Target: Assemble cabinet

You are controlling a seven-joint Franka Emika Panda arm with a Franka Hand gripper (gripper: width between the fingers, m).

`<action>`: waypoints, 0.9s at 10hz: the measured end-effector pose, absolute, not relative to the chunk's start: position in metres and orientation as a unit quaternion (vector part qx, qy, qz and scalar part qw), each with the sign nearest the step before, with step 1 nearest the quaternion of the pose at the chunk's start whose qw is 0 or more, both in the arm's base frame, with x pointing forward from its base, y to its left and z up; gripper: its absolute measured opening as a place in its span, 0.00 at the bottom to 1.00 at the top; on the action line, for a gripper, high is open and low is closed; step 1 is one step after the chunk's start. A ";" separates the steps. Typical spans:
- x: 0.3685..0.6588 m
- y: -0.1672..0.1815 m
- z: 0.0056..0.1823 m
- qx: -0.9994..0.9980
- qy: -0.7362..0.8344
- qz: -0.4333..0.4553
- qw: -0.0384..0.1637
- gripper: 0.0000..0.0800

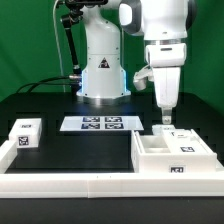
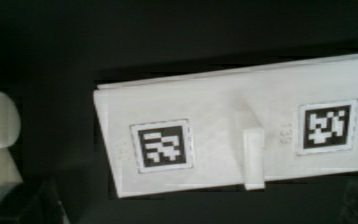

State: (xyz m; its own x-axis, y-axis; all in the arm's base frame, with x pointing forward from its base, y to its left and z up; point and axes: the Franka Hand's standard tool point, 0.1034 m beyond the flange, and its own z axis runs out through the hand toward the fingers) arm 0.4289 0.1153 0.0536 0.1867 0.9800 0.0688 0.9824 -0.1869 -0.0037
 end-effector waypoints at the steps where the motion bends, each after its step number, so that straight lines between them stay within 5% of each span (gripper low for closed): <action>1: 0.429 0.115 0.053 -0.770 -0.637 -0.025 0.024 1.00; 9: 0.401 0.124 0.014 -0.762 -0.644 -0.035 0.049 1.00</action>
Offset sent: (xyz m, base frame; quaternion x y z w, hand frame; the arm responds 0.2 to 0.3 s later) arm -0.0306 0.0169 -0.0252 -0.0163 0.0650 -0.0300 0.9973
